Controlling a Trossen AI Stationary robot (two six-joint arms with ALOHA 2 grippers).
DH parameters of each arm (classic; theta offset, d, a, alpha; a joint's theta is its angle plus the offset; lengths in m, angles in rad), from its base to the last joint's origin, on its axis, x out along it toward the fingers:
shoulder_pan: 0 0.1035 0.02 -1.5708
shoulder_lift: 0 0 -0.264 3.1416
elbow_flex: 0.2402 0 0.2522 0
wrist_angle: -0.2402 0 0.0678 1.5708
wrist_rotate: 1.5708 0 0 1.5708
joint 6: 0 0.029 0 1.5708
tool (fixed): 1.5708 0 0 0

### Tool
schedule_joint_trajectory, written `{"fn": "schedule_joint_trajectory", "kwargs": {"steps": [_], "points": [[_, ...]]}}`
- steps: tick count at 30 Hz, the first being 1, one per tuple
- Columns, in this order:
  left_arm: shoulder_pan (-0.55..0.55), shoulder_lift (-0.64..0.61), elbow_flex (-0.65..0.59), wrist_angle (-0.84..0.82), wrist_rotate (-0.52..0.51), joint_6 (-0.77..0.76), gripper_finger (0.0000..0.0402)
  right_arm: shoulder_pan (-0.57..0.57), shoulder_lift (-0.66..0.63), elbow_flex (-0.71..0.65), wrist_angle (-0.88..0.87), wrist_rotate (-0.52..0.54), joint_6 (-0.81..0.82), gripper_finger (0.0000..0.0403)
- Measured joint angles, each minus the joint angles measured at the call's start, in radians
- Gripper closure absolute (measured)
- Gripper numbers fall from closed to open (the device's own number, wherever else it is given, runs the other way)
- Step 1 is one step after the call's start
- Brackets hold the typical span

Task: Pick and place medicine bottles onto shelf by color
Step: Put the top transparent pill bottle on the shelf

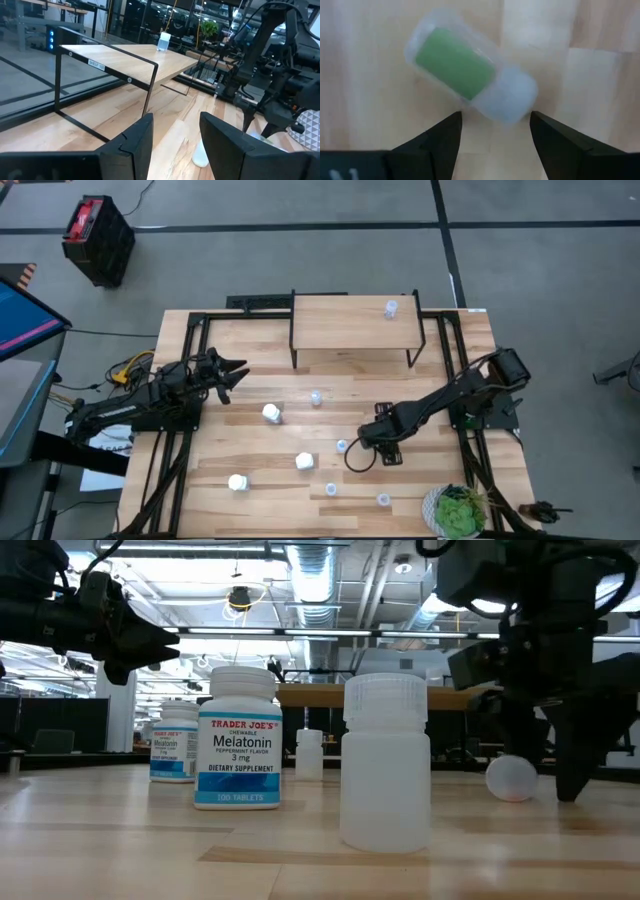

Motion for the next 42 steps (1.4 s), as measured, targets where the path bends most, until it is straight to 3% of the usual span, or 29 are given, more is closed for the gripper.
{"fn": "schedule_joint_trajectory", "kwargs": {"steps": [5,15,22,31,42], "points": [[0.000,0.000,0.000,0.000,0.000,-0.001,0.0252,-0.032,-0.048,0.021,-0.039,0.064,-0.025,0.0143],[0.000,0.000,0.000,0.000,0.000,-0.002,0.0252,-0.050,-0.053,0.020,-0.026,0.056,-0.100,0.0143],[0.000,0.000,0.000,0.000,0.000,-0.002,0.0252,-0.050,-0.054,0.020,0.079,0.056,-0.094,0.0143],[0.000,0.000,0.000,0.000,0.000,-0.002,0.0252,-0.050,-0.054,0.020,0.131,-0.029,-0.092,0.0143],[0.000,0.000,0.000,0.000,0.000,-0.002,0.0252,-0.056,-0.054,0.020,0.217,-0.029,-0.015,0.0143]]}}
